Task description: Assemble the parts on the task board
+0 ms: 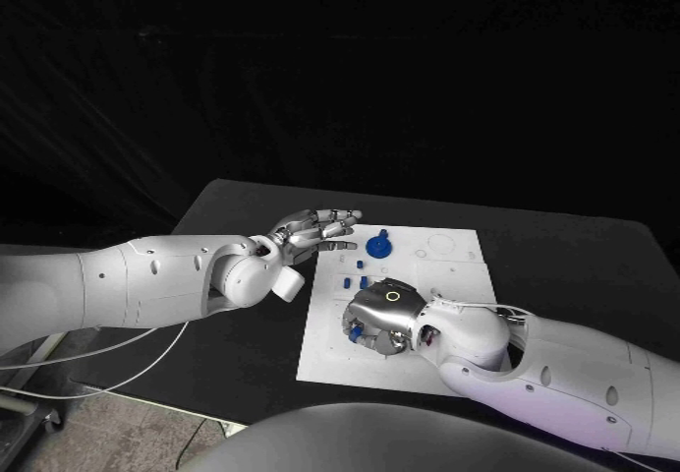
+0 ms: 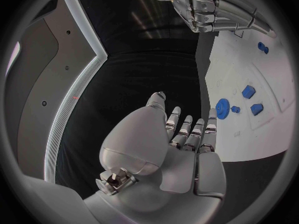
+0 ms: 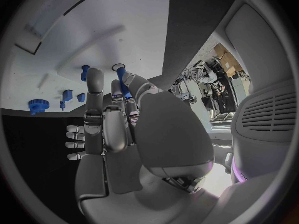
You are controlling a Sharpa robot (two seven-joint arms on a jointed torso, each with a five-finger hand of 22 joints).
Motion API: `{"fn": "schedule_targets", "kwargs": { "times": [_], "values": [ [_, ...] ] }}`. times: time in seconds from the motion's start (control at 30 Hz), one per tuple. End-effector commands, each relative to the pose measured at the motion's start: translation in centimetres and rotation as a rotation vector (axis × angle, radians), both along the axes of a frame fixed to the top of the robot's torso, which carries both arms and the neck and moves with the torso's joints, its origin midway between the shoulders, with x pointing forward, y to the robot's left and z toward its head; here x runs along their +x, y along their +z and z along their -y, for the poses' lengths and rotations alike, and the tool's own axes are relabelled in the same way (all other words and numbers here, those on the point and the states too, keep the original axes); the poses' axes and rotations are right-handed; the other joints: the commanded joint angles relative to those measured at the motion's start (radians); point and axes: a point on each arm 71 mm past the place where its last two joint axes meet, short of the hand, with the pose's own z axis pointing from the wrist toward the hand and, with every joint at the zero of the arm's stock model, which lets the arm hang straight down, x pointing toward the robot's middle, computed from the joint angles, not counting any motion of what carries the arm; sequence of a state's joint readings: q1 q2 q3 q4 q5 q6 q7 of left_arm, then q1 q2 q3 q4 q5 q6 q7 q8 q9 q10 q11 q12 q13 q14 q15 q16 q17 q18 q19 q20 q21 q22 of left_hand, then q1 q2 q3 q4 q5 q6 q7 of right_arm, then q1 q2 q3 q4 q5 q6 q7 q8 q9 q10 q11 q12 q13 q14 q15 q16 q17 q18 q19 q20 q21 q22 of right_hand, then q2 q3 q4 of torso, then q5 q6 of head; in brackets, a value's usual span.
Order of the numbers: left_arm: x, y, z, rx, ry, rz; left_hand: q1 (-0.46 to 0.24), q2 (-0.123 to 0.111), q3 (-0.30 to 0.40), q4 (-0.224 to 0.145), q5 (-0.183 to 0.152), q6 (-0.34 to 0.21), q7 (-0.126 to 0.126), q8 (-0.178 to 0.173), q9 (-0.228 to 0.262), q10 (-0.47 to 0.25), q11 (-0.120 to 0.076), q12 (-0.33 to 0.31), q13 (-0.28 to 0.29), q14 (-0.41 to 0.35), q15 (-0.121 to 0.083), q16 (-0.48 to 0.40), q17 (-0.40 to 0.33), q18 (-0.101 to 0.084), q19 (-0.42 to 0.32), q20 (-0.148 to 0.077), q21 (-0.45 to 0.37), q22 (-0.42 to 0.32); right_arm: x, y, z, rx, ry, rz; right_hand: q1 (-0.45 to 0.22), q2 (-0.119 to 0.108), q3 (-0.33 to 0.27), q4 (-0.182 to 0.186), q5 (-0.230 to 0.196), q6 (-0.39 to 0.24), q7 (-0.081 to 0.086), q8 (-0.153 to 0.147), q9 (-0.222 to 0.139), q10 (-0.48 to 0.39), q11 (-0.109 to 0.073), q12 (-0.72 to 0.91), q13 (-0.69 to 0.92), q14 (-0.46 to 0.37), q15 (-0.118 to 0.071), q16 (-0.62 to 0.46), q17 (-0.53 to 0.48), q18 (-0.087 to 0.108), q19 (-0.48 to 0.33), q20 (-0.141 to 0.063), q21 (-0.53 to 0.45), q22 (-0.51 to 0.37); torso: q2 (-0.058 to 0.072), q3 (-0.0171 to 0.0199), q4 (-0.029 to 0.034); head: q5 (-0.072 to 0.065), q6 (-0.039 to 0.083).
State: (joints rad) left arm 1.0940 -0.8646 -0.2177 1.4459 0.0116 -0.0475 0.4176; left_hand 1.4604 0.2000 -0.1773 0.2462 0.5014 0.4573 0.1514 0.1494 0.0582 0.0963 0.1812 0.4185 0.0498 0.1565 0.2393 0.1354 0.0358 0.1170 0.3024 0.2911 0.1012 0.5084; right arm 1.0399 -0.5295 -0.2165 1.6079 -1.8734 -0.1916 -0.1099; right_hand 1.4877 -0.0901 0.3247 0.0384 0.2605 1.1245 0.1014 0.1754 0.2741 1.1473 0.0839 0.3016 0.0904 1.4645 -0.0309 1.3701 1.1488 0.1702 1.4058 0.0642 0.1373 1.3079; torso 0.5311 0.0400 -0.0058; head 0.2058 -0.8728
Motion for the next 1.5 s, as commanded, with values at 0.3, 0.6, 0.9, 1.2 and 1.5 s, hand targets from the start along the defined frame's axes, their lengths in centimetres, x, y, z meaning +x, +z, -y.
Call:
{"fn": "schedule_targets", "kwargs": {
  "times": [0.3, 0.6, 0.9, 1.2, 1.5],
  "values": [
    [-0.02, 0.03, 0.26, -0.011, -0.019, 0.003, 0.001, 0.012, 0.003, -0.001, 0.003, 0.004, -0.006, 0.003, 0.001, 0.005, 0.006, 0.005, 0.002, 0.004, 0.002, 0.007, 0.002, -0.008, 0.008, 0.002, 0.006, -0.001, 0.13, -0.51, 0.46, -0.078, 0.003, 0.021, 0.006, -0.001, 0.000, -0.006, -0.002, 0.002, 0.010, -0.005, 0.000, 0.041, -0.041, -0.007, -0.001, 0.004, -0.004, -0.003, -0.005, 0.009, -0.003, -0.003, 0.004, 0.023, 0.000, 0.0001, -0.0004, 0.000, 0.000],
    [0.05, -0.10, 0.30, -0.010, -0.022, 0.000, 0.001, 0.013, 0.003, 0.000, 0.003, 0.003, -0.006, 0.003, 0.001, 0.006, 0.008, 0.006, 0.002, 0.004, 0.003, 0.007, 0.002, -0.009, 0.008, 0.001, 0.007, -0.002, 0.14, -0.54, 0.72, -0.079, -0.002, 0.014, 0.005, -0.001, 0.000, -0.006, -0.003, 0.002, 0.010, -0.006, 0.000, 0.041, -0.040, -0.009, -0.001, 0.002, -0.003, -0.006, -0.010, 0.009, -0.004, -0.003, 0.004, 0.023, 0.000, 0.0000, -0.0002, -0.001, 0.000],
    [0.04, -0.18, 0.27, -0.009, -0.021, -0.002, 0.001, 0.015, 0.004, 0.000, 0.003, 0.003, -0.006, 0.003, 0.001, 0.006, 0.009, 0.006, 0.002, 0.005, 0.003, 0.008, 0.002, -0.009, 0.008, 0.001, 0.007, -0.002, 0.07, -0.55, 0.60, -0.076, -0.010, -0.008, -0.002, -0.001, 0.001, -0.004, -0.020, -0.013, 0.014, -0.020, -0.003, 0.035, -0.036, -0.022, -0.002, -0.004, 0.001, -0.013, -0.020, 0.007, -0.013, 0.000, 0.001, 0.023, -0.001, 0.0001, 0.0008, -0.002, 0.000],
    [0.09, -0.24, 0.26, -0.008, -0.021, -0.004, 0.000, 0.017, 0.005, 0.001, 0.003, 0.002, -0.006, 0.003, 0.001, 0.007, 0.010, 0.006, 0.002, 0.005, 0.004, 0.008, 0.002, -0.009, 0.009, 0.001, 0.007, -0.003, 0.29, -0.51, 0.45, -0.047, -0.025, -0.021, -0.040, -0.023, 0.014, 0.026, -0.068, -0.301, -0.019, -0.114, -0.078, -0.033, -0.017, -0.075, -0.007, -0.018, 0.016, -0.024, -0.037, 0.006, -0.028, 0.014, -0.009, 0.019, 0.000, -0.0001, 0.0003, -0.002, 0.000],
    [0.08, -0.27, 0.23, -0.007, -0.022, -0.006, 0.000, 0.017, 0.005, 0.001, 0.003, 0.002, -0.006, 0.003, 0.001, 0.007, 0.010, 0.006, 0.002, 0.005, 0.004, 0.008, 0.002, -0.009, 0.009, 0.001, 0.007, -0.003, 0.66, -0.26, 1.01, -0.002, -0.049, -0.002, -0.068, -0.041, -0.003, 0.051, -0.115, -0.339, -0.033, -0.104, -0.099, -0.079, -0.003, -0.092, -0.006, -0.027, 0.023, -0.029, -0.049, 0.007, -0.032, 0.023, -0.018, 0.015, 0.000, 0.0003, 0.0001, -0.002, 0.000]
  ]
}}
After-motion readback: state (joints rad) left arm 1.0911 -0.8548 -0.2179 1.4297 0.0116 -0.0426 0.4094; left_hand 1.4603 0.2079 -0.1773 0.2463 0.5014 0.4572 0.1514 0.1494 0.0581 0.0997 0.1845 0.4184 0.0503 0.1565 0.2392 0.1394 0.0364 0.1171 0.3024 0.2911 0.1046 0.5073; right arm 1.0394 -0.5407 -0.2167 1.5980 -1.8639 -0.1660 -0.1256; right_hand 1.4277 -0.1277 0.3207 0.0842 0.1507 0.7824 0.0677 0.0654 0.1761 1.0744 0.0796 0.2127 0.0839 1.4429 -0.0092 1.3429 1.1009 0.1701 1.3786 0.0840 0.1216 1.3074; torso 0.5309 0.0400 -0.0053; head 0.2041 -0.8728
